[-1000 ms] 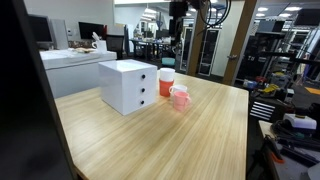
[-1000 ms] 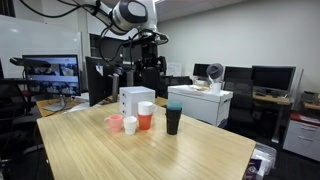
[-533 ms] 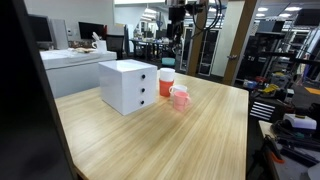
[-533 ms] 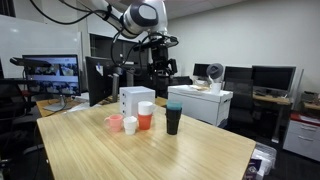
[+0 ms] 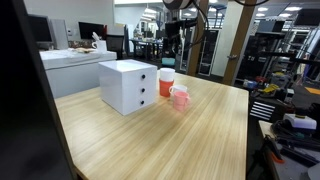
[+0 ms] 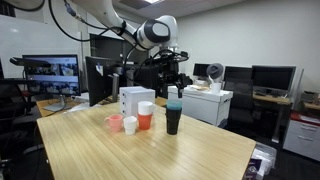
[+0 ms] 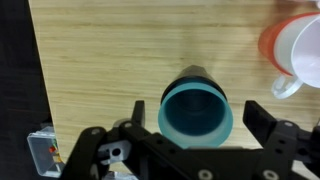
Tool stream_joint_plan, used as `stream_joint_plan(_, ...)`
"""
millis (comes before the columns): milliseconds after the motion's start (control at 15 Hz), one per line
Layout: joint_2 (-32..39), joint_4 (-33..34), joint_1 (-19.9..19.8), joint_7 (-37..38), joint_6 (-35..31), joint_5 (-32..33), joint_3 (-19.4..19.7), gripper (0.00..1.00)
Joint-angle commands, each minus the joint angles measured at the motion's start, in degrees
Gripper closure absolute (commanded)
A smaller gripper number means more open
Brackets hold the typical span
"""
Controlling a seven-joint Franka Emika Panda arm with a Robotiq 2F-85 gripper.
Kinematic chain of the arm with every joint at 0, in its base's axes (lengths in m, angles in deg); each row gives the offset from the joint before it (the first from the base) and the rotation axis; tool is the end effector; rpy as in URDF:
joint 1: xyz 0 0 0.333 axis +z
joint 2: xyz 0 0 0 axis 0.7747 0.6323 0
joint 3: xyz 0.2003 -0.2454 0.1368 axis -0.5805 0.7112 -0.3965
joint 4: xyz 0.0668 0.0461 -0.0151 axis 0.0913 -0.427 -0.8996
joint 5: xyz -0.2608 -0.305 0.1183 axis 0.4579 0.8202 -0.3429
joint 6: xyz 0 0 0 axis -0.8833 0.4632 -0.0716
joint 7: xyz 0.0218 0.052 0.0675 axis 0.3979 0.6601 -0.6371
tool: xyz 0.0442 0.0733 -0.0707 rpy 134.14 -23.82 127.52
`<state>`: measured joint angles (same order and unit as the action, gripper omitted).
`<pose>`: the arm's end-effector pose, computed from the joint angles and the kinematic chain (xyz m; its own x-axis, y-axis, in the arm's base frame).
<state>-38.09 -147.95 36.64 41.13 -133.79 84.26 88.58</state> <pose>0.6765 -0.2890 0.4047 0.9887 -0.1478 -0.0266 -0.1403 -0.9722 0.1873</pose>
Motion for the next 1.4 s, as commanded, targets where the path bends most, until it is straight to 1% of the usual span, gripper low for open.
stream_joint_plan(0, 3.64, 3.85, -0.79, 1.70, -0.16, -0.67, -0.42, 0.00)
stream_joint_plan(467, 6.94, 6.49, -0.74, 2.16, -0.53, -0.16, -0.45, 0.00)
stream_joint_plan(533, 7.02, 6.47, -0.74, 2.12, -0.61, -0.18, -0.47, 0.07)
stream_joint_plan(600, 7.02, 6.55, -0.84, 1.98, -0.66, -0.30, -0.52, 0.26)
stream_joint_plan(667, 6.90, 6.42, -0.86, 1.86, -0.82, -0.30, -0.55, 0.33)
stream_joint_plan(733, 6.71, 6.46, -0.90, 1.73, -0.85, -0.36, -0.58, 0.43)
stream_joint_plan(800, 6.53, 6.45, -0.94, 1.61, -0.84, -0.36, -0.58, 0.46)
stream_joint_plan(1000, 5.89, 6.22, -0.86, 1.68, -0.60, -0.16, -0.47, 0.48)
stream_joint_plan(1333, 2.86, 6.65, -0.58, 0.96, 1.70, -0.14, -0.65, 0.48)
